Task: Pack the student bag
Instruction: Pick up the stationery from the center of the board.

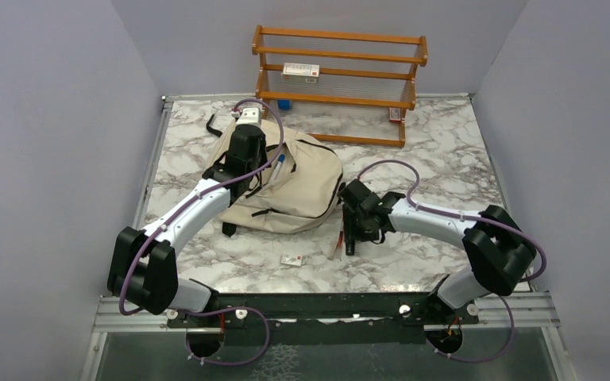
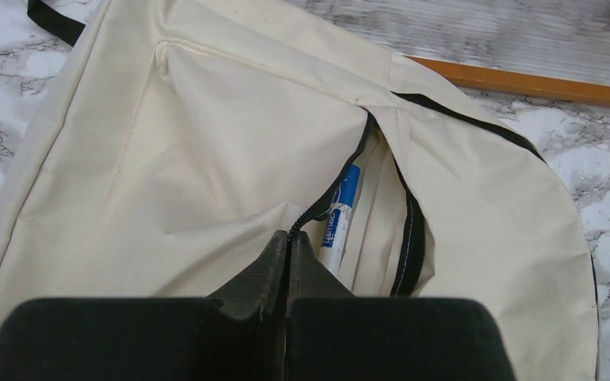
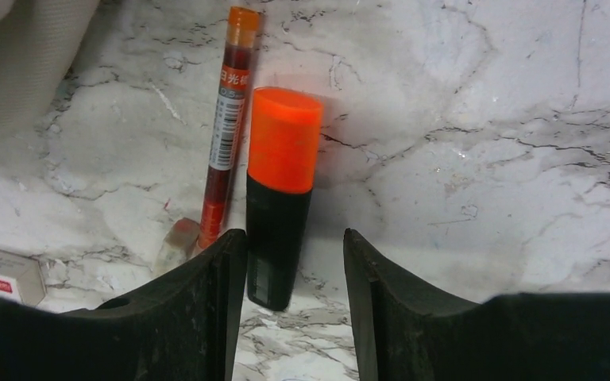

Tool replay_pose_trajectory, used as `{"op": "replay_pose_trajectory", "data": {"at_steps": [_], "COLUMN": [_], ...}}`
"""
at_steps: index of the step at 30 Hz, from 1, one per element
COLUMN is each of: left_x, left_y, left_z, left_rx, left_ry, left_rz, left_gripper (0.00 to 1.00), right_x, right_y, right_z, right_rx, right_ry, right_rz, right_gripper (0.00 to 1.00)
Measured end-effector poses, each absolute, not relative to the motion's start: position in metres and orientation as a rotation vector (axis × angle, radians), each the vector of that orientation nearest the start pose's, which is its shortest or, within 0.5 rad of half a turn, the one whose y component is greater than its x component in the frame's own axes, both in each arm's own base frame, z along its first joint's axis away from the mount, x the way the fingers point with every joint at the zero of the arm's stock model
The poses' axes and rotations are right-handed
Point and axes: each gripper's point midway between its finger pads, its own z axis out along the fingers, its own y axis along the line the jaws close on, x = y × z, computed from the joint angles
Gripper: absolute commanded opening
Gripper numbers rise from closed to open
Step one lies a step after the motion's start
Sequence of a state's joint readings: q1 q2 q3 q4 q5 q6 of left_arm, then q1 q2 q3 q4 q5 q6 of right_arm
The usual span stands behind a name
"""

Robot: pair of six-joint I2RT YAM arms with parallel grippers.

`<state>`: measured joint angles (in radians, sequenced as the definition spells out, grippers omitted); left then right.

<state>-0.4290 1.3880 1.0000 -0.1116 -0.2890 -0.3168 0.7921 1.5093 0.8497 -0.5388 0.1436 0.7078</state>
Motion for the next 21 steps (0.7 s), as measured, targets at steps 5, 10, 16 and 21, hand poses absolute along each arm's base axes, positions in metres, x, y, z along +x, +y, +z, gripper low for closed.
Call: {"op": "replay_pose_trajectory", "data": {"at_steps": [5, 10, 16, 21], "left_x": [0.396, 0.397, 0.397, 0.397], "left_y": [-0.14, -0.14, -0.141, -0.141], "left_z": [0.183, 0.182, 0.179, 0.178], "left_rx": [-0.067, -0.078, -0.081, -0.092], "left_ry": [2.051, 2.054, 2.061, 2.062], "left_rz": [-0.168, -0.172, -0.172, -0.177], "left_gripper": [0.0, 0.0, 0.0, 0.0], "right_x": [0.208, 0.21, 0.217, 0.229], "right_y": [0.213, 0.213, 0.208, 0.201], "right_z": [0.018, 0.017, 0.02, 0.041], "right_rx": [-0.08, -0.082, -0.053, -0.016], "right_ry": [2.783, 2.783, 2.748, 2.651], "right_rz": [0.187, 0.171, 0.131, 0.107], "right_gripper": [0.52, 0.38, 0.25, 0.22]}}
